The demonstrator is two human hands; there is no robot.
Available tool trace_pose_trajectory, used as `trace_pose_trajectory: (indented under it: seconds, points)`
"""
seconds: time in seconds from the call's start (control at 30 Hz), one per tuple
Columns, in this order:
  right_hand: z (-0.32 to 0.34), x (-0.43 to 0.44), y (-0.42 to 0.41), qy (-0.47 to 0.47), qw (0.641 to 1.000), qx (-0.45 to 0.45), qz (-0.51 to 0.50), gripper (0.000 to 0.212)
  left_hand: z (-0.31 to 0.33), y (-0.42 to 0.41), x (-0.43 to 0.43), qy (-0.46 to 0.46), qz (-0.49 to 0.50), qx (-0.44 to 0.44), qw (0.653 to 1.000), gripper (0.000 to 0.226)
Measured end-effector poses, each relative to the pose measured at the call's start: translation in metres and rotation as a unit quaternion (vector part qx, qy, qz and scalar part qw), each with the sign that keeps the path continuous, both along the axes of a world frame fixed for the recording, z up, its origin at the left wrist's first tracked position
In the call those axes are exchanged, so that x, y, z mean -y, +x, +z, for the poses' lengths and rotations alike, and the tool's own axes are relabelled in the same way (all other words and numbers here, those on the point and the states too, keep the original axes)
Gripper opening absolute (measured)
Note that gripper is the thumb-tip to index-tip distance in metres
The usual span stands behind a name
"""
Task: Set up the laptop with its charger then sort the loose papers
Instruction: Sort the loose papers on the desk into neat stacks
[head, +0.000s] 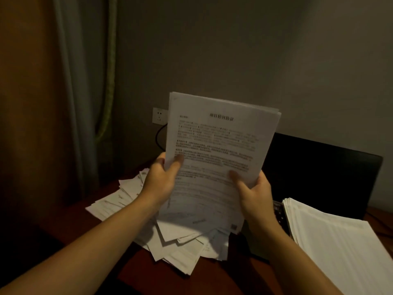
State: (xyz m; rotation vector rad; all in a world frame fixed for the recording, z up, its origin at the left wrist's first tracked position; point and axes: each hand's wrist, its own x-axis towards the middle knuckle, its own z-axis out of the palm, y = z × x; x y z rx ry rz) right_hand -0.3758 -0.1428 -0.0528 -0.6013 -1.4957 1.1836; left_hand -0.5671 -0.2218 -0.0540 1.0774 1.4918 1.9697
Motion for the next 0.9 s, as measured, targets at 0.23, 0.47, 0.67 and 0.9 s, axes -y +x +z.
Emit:
trace_pose_trajectory:
  seconds: [0.23,0.47,0.67,0.9]
  points:
    - [0.001,-0.006,0.004,0.009,1.000,0.017,-0.009,0.027,-0.003,0.004,0.009,0.009,0.011,-0.042,0.999,0.017]
    - [-0.024,-0.007,0.022,-0.027,0.992,0.120,0.019,0.021,-0.026,0.004,0.009,-0.080,-0.016,-0.077,0.994,0.014]
    - [-0.017,-0.005,0.067,0.006,0.989,0.147,-0.004,0.018,-0.025,0.042,-0.003,-0.088,-0.108,-0.098,0.985,0.015]
    - [-0.010,-0.006,0.157,-0.021,0.974,0.217,-0.068,0.014,-0.037,0.110,-0.029,-0.113,-0.201,-0.050,0.972,0.019]
